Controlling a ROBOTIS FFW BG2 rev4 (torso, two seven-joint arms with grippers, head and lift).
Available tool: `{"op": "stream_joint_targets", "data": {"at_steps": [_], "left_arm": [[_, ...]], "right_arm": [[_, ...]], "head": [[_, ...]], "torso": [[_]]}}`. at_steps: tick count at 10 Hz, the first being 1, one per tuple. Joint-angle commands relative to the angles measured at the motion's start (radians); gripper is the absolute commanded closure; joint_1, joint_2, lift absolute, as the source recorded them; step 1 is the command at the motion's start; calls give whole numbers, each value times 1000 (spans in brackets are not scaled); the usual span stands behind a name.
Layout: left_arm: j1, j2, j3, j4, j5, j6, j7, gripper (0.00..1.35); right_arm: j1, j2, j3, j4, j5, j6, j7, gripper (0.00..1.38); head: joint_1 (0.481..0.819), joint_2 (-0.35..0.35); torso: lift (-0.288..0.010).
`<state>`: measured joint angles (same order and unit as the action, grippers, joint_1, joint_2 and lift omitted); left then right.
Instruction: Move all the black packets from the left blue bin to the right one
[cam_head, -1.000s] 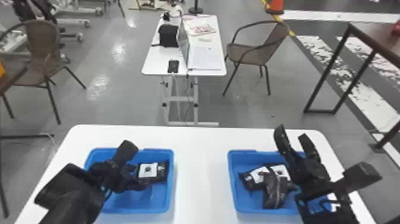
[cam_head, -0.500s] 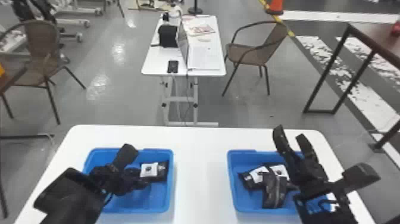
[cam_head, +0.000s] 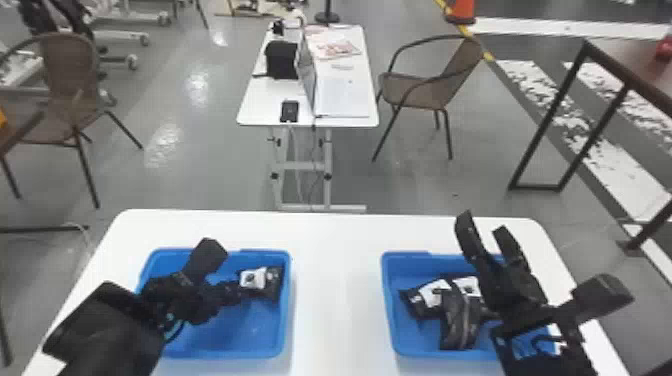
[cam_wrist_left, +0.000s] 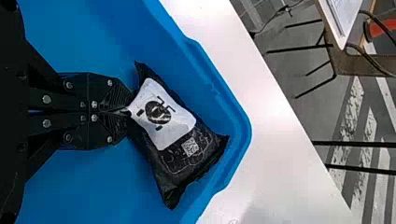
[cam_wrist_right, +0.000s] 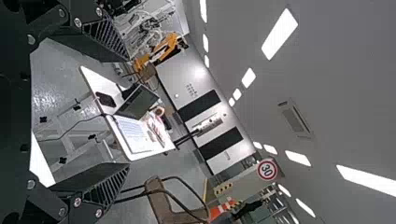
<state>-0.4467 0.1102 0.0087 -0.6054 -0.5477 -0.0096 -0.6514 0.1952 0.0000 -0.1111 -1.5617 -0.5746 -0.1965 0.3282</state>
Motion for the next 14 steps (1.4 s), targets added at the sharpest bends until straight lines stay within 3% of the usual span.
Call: {"op": "stream_joint_targets", "data": {"at_steps": [1,5,7,9,14], "left_arm": [[57,3,-1,-112,17,-13,-14,1208],[332,-1,7,-608,213,-15,-31,1207],[373,-14,-7,-729,301,-46,-44,1207],[338,-23,-61,-731,400,-72,-44,1208],[235,-40,-174,-639,465,-93,-45,1208]], "right_arm": [[1,1,2,5,-7,3,3,234],[-8,1,24,14,1,49,26,236],[-30,1,39,15,35,68,49,228],[-62,1,83,45,42,83,78,234],[-131,1,183,60,44,106,120,183]], "head": [[695,-61],[695,-63],[695,-73],[695,-82],[695,-87]], "torso": [[0],[0],[0],[0],[0]]}}
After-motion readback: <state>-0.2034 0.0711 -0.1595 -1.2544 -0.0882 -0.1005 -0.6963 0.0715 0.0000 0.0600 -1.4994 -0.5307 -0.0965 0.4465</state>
